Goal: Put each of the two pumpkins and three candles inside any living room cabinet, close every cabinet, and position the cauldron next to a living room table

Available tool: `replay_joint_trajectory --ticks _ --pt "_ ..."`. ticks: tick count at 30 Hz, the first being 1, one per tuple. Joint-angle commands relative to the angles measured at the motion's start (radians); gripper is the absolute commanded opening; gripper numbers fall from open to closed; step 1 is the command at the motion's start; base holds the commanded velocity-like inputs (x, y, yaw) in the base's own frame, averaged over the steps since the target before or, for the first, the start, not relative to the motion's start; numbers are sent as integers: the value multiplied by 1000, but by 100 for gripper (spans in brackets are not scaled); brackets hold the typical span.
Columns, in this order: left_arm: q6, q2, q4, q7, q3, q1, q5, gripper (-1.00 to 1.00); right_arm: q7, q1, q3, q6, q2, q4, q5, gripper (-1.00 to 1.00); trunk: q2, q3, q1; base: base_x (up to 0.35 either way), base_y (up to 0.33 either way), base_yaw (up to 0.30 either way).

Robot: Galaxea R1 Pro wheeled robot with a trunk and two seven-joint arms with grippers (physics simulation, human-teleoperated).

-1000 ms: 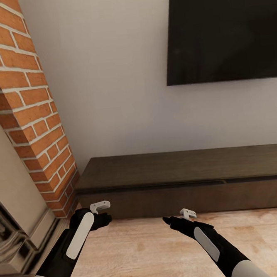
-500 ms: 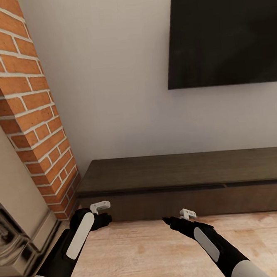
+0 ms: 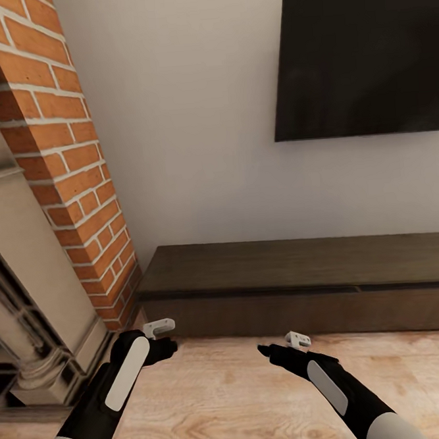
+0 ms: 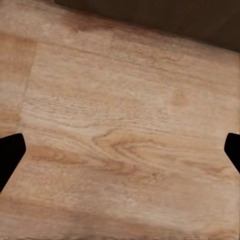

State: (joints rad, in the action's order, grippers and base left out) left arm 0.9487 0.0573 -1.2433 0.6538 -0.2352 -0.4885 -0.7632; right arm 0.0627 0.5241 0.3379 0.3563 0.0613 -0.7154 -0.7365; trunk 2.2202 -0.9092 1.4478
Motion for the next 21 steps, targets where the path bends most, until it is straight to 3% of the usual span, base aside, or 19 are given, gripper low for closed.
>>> replay_joint_trajectory --ticks 1,7,21 --pt "1 1 -1 10 -3 -1 -10 100 0 0 3 3 1 -1 -3 100 -7 1 -5 -314 0 93" --pt "1 0 -1 10 -4 -1 -11 100 0 0 3 3 2 -1 -2 100 -49 10 -28 -215 0 93" --pt "1 0 1 10 -5 -1 -11 100 2 0 3 1 4 -1 -3 100 -147 33 -81 -10 0 87"
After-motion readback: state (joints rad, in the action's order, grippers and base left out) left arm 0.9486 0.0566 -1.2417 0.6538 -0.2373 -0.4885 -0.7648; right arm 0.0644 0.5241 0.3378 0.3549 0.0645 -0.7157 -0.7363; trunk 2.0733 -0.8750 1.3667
